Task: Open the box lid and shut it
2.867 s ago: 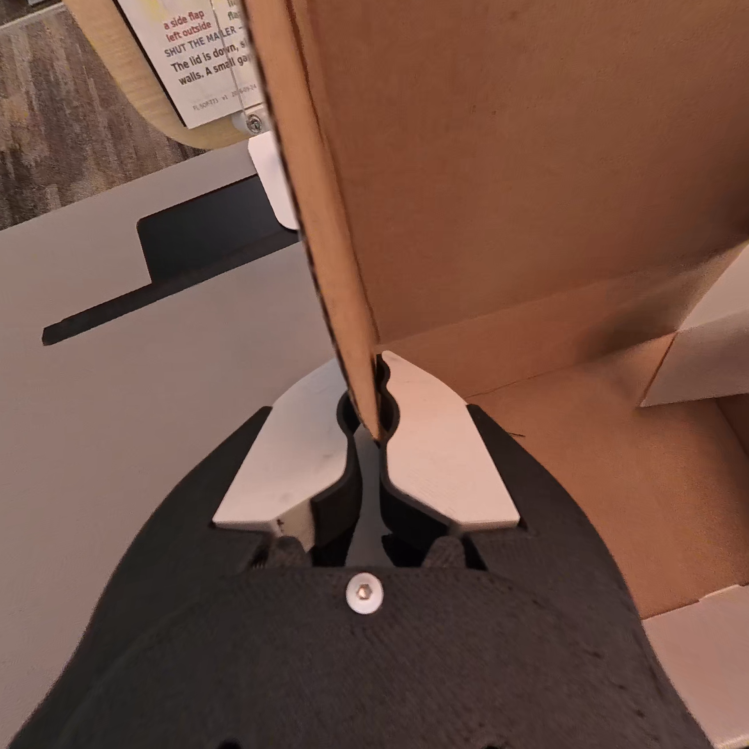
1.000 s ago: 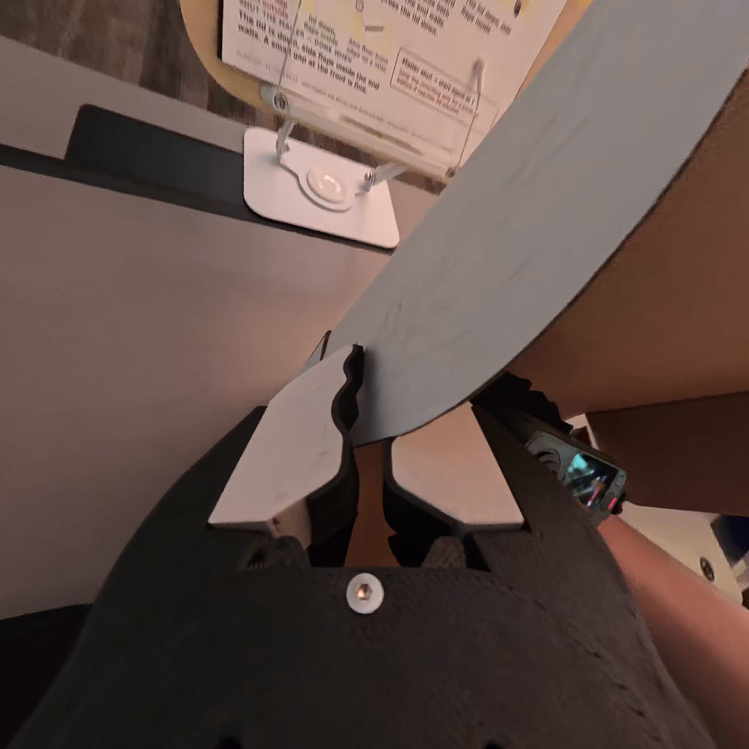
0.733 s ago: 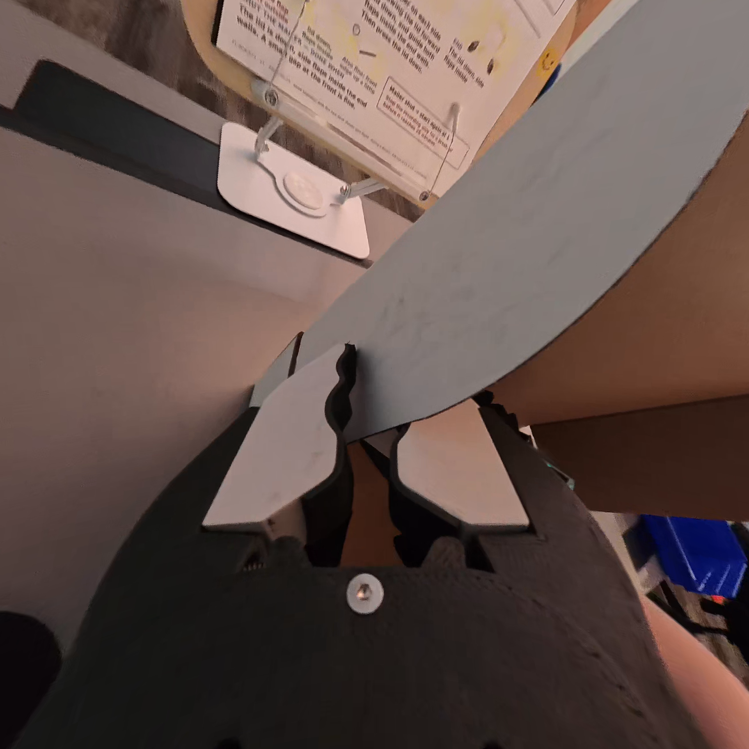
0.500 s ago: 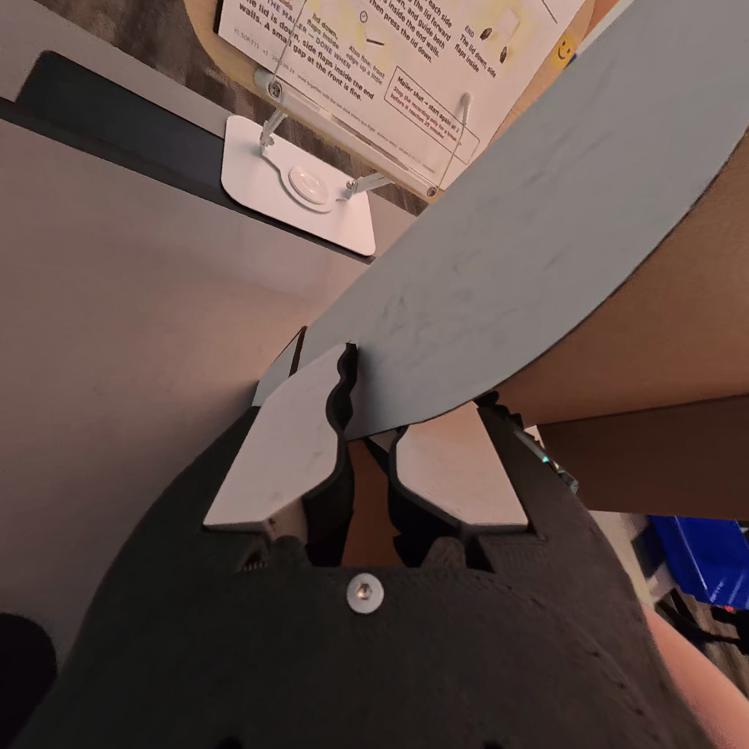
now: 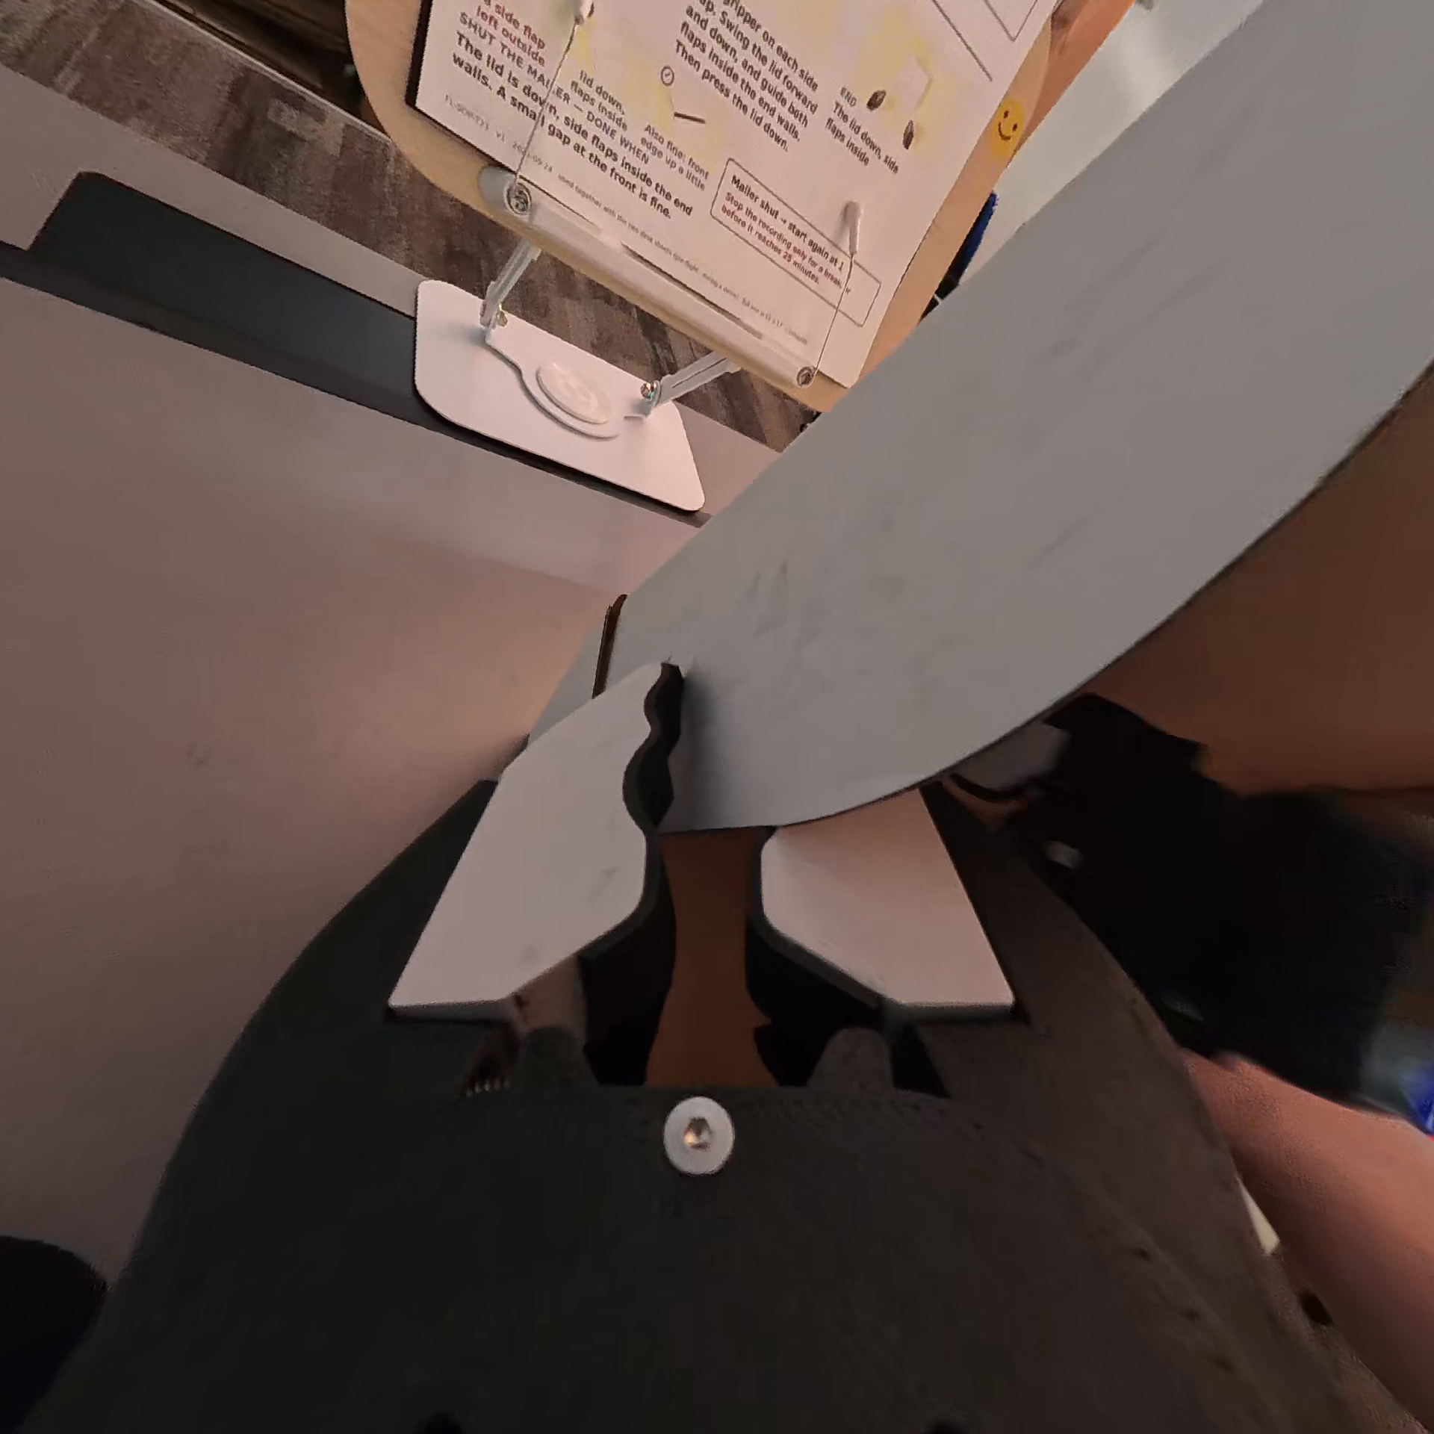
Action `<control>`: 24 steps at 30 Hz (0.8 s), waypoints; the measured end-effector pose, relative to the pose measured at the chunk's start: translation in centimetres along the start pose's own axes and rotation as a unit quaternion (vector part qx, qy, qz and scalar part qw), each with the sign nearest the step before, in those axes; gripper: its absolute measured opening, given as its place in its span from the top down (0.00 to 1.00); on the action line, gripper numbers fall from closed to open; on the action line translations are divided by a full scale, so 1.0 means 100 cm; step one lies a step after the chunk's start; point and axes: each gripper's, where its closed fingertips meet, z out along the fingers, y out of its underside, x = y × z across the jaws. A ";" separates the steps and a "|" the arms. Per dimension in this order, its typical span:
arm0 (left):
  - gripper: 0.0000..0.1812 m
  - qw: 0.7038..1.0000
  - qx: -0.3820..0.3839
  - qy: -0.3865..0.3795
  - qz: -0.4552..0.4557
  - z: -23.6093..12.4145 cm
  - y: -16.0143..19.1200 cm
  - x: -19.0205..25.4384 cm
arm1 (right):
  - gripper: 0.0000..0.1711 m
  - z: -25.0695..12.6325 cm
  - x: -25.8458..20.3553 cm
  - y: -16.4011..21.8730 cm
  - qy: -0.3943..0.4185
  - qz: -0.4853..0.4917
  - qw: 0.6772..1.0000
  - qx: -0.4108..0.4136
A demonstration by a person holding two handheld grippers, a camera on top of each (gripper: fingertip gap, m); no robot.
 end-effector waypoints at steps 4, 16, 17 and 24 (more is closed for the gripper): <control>0.77 1.000 -0.009 0.003 0.023 -0.004 0.005 0.002 | 0.87 -0.105 -0.012 -0.005 -0.038 0.092 0.993 0.069; 0.80 0.867 -0.012 0.120 0.483 -0.047 0.070 0.143 | 0.60 -0.283 0.062 0.153 0.120 0.429 0.869 0.215; 0.79 0.849 -0.064 0.164 0.498 -0.037 0.093 0.156 | 0.59 -0.271 0.059 0.156 0.117 0.433 0.871 0.201; 0.84 0.669 -0.125 0.169 0.713 0.049 0.148 0.189 | 0.74 -0.220 0.054 0.159 0.139 0.428 0.885 0.119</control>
